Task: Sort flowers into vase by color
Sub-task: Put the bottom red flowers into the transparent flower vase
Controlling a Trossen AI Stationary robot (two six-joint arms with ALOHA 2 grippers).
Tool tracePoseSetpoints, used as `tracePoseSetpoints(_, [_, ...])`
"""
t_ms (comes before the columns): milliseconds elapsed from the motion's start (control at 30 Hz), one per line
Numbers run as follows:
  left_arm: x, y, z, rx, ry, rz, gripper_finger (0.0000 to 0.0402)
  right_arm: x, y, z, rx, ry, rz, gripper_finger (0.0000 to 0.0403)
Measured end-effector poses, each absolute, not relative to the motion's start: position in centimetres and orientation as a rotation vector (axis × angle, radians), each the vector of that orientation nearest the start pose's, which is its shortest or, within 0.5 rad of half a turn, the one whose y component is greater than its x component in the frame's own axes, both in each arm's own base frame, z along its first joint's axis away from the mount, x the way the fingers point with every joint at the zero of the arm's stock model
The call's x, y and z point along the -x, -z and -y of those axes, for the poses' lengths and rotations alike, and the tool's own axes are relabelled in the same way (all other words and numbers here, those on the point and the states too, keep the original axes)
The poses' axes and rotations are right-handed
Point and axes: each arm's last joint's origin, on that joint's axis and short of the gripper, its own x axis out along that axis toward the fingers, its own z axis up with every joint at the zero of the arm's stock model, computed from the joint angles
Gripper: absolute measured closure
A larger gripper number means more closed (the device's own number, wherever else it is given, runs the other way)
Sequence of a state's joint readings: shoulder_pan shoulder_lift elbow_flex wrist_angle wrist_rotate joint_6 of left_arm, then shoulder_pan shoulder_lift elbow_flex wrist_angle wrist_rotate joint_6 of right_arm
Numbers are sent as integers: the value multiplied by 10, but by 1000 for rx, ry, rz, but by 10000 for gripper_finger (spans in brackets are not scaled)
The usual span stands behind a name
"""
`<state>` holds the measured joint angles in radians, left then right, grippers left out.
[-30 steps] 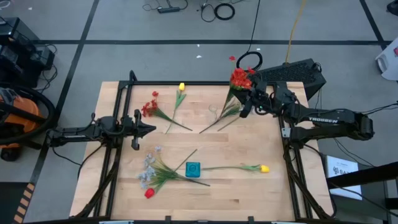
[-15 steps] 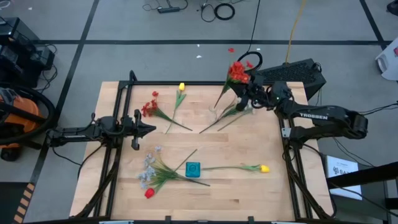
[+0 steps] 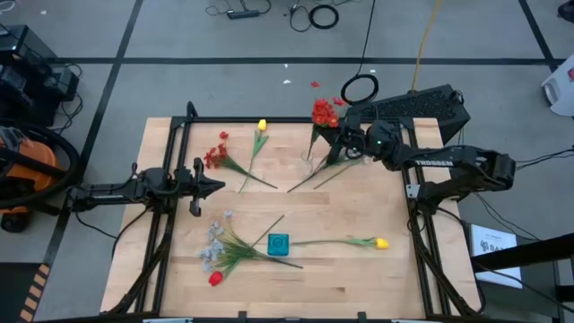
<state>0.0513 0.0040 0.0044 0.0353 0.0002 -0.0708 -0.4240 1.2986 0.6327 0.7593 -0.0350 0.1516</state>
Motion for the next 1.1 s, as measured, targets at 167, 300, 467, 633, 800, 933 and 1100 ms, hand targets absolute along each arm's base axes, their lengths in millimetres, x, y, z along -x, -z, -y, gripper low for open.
tracePoseSetpoints(167, [-97,-168,-5,70,-50,38,392,-258,-252,113,-164,353,81,389])
tracePoseSetpoints(300, [-97,-168,-5,70,-49,37,392,-263,-245,110,-171,341,56,371])
tracePoseSetpoints(467, [-97,-168,-5,70,-50,38,392,-268,-238,107,-178,330,26,351])
tracePoseSetpoints(633, [-97,-168,-5,70,-50,38,392,-271,-237,107,-219,338,-83,322])
tracePoseSetpoints(800, [-97,-168,-5,70,-50,37,392,-279,-251,111,-250,352,-241,284])
tracePoseSetpoints(933, [-97,-168,-5,70,-50,38,392,-284,-270,113,-245,354,-318,259])
tracePoseSetpoints(1100, [-97,-168,-5,70,-50,38,392,-286,-293,113,-263,359,-421,235])
